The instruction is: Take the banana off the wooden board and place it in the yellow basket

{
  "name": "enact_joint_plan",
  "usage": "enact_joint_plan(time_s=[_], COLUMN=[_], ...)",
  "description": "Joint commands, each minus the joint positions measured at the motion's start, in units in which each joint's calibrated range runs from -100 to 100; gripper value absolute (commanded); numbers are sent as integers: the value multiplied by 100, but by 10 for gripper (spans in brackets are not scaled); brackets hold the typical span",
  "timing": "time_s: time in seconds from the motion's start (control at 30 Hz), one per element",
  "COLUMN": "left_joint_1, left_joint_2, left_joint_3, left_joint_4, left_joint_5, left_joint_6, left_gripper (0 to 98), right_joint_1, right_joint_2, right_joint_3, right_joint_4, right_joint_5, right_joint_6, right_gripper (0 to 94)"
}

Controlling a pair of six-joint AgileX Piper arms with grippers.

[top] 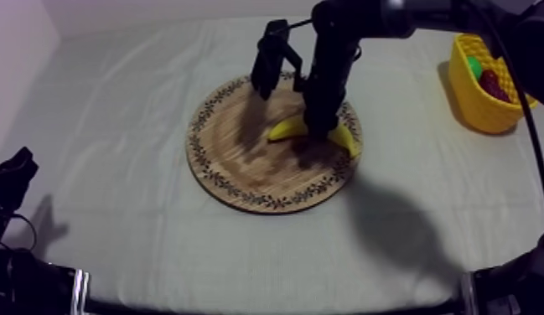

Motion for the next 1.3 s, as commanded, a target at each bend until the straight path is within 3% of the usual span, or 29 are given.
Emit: enact_joint_plan(time_s=[0.0, 0.2, 0.47, 0.7, 0.93, 1.27], left_joint_1=[-1, -1, -1, -1, -1, -1], left_joint_2=[4, 4, 4, 4, 4, 4], left_joint_3=[0, 0, 0, 0, 0, 0], left_joint_4=[-2, -2, -2, -2, -2, -2], left_joint_5=[0, 0, 0, 0, 0, 0], left_joint_6=[0, 0, 0, 0, 0, 0], left_gripper=[1, 1, 1, 1, 1, 1], right_joint_1=[-17, -17, 46, 187, 687, 1787], right_joint_2=[8, 81, -45, -892, -2075, -2851], right_joint_3=[56, 203, 268, 131, 231, 107], right_joint_4=[50, 174, 265, 145, 3, -34], right_joint_5=[33, 14, 96, 653, 1014, 1296], right_joint_6=[-43, -133, -232, -196, -361, -853], right_gripper=[426, 415, 189, 139, 152, 146])
